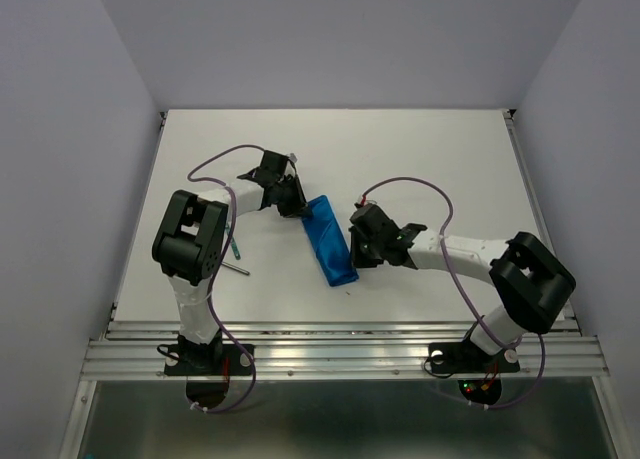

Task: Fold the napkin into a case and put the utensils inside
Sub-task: Smooth out the smaller rectangle-folded napkin at the center of the board.

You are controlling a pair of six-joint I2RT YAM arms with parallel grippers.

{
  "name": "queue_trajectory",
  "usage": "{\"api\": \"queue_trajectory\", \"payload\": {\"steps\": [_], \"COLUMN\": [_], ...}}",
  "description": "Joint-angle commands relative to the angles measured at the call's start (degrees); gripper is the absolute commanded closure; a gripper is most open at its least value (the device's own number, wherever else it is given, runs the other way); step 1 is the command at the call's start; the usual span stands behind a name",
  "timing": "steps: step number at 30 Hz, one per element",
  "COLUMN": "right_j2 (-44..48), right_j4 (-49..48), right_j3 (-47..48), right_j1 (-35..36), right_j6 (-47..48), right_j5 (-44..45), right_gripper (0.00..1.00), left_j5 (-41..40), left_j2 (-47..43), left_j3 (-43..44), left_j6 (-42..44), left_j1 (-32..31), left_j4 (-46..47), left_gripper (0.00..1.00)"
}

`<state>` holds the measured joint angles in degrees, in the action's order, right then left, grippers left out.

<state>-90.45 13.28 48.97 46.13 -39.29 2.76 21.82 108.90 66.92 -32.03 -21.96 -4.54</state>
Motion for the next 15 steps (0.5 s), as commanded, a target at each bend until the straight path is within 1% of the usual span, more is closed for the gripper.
{"api": "queue_trajectory", "payload": {"steps": [1, 5, 8, 10, 15], "right_j2": [4.4, 3.6, 0.7, -1.0, -3.6], "right_j4": [2.6, 2.3, 0.8, -1.3, -1.5], "right_j3": [4.8, 6.6, 6.5, 4.2, -0.3], "right_j1": [3.0, 6.0, 7.0, 7.0, 7.0], "right_j6": [-0.3, -0.7, -1.4, -2.3, -2.8], "right_j5": [6.9, 6.4, 4.7, 4.0, 7.8], "right_gripper": [0.87, 0.86, 0.86, 0.86, 0.86], "left_j5": [0.1, 0.1, 0.0, -0.1, -0.8], "left_j2": [-3.2, -2.7, -2.2, -2.4, -3.6], "left_j3": [1.9, 2.1, 2.0, 2.1, 2.5], "left_j6": [0.7, 0.8, 0.8, 0.8, 1.3], "left_j1": [-0.5, -0.5, -0.5, -0.6, -0.6], "left_j4": [-0.3, -0.4, -0.4, -0.3, -1.3], "left_gripper": [0.85, 0.85, 0.85, 0.85, 0.85]}}
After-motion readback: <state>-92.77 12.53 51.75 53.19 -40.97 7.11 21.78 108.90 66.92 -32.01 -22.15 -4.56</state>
